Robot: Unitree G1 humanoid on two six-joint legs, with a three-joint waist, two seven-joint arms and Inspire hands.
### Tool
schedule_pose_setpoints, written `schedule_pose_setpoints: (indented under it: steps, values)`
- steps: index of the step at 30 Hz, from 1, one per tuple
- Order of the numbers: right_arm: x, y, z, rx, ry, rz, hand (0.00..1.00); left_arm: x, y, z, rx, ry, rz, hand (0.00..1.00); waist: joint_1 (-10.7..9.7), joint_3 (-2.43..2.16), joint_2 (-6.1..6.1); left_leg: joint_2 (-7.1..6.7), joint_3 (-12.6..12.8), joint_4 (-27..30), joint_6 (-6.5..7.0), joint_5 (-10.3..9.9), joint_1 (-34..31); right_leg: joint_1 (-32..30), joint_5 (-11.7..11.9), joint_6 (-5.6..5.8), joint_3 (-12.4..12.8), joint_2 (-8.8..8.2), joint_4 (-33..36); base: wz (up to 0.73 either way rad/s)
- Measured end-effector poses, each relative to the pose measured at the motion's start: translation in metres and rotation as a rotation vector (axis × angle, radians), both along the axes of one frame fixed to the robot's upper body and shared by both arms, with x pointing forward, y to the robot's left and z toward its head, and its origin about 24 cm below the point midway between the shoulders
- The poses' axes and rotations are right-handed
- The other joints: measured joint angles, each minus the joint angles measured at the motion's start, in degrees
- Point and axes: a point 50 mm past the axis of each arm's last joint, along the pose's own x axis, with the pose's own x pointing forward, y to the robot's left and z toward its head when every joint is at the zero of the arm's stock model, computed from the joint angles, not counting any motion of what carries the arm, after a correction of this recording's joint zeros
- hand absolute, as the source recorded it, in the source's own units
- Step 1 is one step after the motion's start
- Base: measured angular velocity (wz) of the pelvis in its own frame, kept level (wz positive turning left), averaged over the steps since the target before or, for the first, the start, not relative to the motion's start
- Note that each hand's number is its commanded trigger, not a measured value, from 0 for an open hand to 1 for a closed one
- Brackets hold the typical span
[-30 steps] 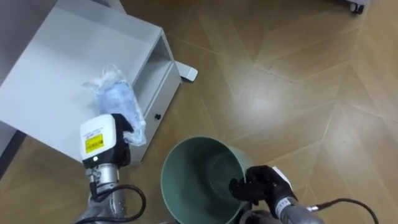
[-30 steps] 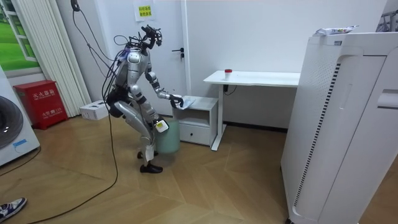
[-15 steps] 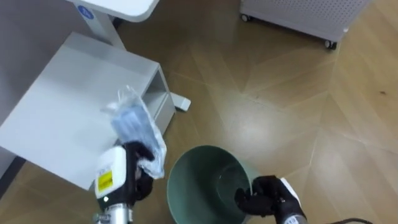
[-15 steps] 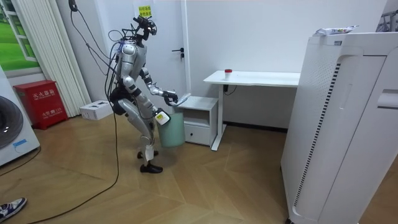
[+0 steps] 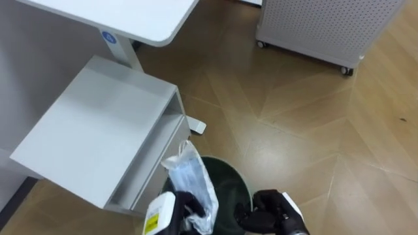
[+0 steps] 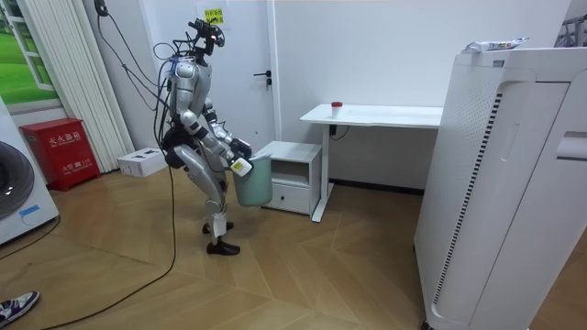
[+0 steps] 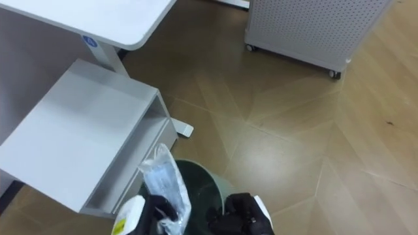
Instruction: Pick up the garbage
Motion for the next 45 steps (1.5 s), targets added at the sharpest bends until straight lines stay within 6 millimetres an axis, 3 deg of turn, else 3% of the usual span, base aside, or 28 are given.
schedule_pose_setpoints:
  steps: [8, 9, 10, 11, 23, 45]
  values:
    - [-0.001, 0.006, -0.002, 0.026, -0.003, 0.002, 1.00, -0.001, -0.010, -0.002, -0.058, 0.076, -0.058, 1.00, 0.17, -0.07, -0.13, -0.04, 0.05, -0.63, 0.01, 0.00, 0.06, 0.08, 0.11, 0.17, 0.03, 0.10, -0.67, 0.00]
    - [-0.002, 0.006, -0.003, 0.024, 0.001, 0.003, 1.00, -0.001, -0.011, -0.003, -0.061, 0.081, -0.063, 0.90, 0.13, -0.07, -0.13, -0.04, 0.05, -0.74, 0.02, 0.02, 0.10, 0.13, 0.15, 0.20, 0.02, 0.12, -0.82, 0.00]
    - [-0.003, 0.007, -0.004, 0.019, 0.006, 0.007, 1.00, -0.001, -0.013, -0.003, -0.066, 0.092, -0.076, 0.50, 0.09, -0.07, -0.13, 0.03, 0.07, -0.94, 0.05, 0.08, 0.14, 0.25, 0.32, 0.26, 0.04, 0.31, -1.21, -0.03]
    - [-0.003, 0.008, -0.005, 0.019, 0.009, 0.010, 1.00, -0.002, -0.015, -0.004, -0.072, 0.100, -0.086, 0.00, 0.04, -0.07, -0.14, 0.08, 0.08, -0.94, 0.05, 0.08, 0.10, 0.25, 0.38, 0.29, 0.10, 0.45, -1.31, 0.00]
    - [-0.004, 0.015, -0.005, 0.011, 0.004, 0.044, 1.00, -0.002, -0.018, -0.009, -0.033, 0.128, -0.106, 0.00, 0.53, -0.05, -0.15, 1.07, 0.97, -1.06, 0.04, 0.04, 0.00, 0.17, 0.80, 0.02, 0.15, 1.05, -2.25, -0.02]
    - [-0.003, 0.014, -0.005, 0.006, 0.001, 0.046, 1.00, -0.002, -0.007, -0.010, -0.004, 0.113, -0.066, 0.00, 1.72, -0.05, -0.15, 0.98, 1.42, -1.73, 0.03, 0.07, 0.20, -0.05, 0.80, 0.01, 0.15, 0.82, -2.23, 0.00]
